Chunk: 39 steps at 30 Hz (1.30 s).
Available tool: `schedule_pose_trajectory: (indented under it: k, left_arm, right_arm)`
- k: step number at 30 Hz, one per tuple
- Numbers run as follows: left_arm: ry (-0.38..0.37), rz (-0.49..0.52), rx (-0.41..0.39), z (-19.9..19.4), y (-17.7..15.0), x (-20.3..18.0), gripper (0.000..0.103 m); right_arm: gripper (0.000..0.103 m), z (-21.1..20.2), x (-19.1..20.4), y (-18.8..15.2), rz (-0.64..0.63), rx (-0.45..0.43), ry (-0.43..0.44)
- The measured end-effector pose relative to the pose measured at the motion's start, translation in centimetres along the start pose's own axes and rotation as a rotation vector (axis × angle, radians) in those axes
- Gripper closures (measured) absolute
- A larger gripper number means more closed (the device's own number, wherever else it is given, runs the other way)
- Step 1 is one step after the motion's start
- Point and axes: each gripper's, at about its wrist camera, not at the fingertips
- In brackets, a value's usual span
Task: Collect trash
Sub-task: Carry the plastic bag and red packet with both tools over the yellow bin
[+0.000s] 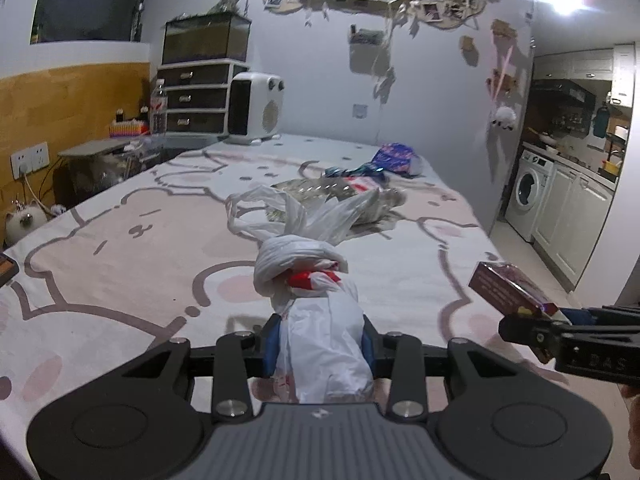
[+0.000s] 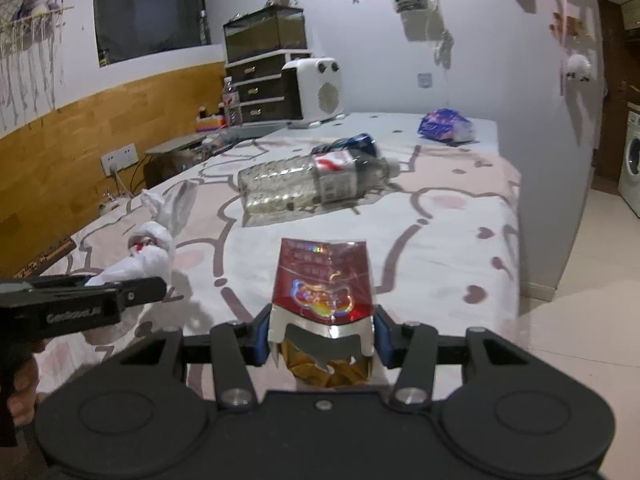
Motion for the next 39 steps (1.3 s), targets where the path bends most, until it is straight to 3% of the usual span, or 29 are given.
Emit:
schedule_pose_trajectory:
  k: [10, 22, 39]
  left_arm:
    - [-0.032, 0.027, -0.031, -3.2, -1.5, -3.3, 0.064]
    - [-0.101, 0.09, -0.025, -4.2, -3.4, -9.5, 0.064]
    - [-0.287, 0.206, 0.057, -3.0, -8.3, -20.9, 0.064]
  right_arm:
    - [0.053, -4.0, -2.3, -1.5, 0.038, -0.033, -0.079]
    - [0.053, -9.4, -7.0, -4.1, 0.106, -0.086, -0.182]
    - [0.052, -15.6, -14.4, -10.6, 0.203, -0.072, -0.352]
Point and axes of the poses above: each gripper's, at about its wrist camera, not at the fingertips, and z roughly the way its jaws point, x to its left, y to its top, and after that the axes turned 10 degrees about -z, right-handed
